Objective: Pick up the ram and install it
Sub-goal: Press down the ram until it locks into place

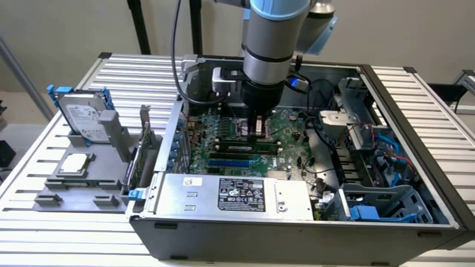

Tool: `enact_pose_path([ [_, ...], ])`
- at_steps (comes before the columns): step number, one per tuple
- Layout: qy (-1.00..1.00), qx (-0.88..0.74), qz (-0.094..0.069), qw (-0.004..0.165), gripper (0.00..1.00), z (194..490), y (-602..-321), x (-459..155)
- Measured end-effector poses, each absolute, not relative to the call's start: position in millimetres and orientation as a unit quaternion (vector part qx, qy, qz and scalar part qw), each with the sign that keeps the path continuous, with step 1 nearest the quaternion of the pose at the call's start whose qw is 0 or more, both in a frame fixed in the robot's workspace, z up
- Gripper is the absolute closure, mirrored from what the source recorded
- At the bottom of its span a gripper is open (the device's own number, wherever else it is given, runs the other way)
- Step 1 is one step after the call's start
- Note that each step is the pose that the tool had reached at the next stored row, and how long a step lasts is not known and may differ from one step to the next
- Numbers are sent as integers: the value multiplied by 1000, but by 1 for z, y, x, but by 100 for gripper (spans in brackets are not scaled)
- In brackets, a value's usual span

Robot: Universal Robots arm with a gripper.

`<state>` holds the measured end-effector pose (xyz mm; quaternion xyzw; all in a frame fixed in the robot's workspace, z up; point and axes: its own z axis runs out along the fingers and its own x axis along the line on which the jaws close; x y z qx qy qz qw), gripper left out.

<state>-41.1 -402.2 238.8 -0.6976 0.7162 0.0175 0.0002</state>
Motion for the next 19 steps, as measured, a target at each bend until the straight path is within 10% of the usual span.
enact_pose_path([
  [19, 716, -698, 17, 0, 89, 225, -402, -45],
])
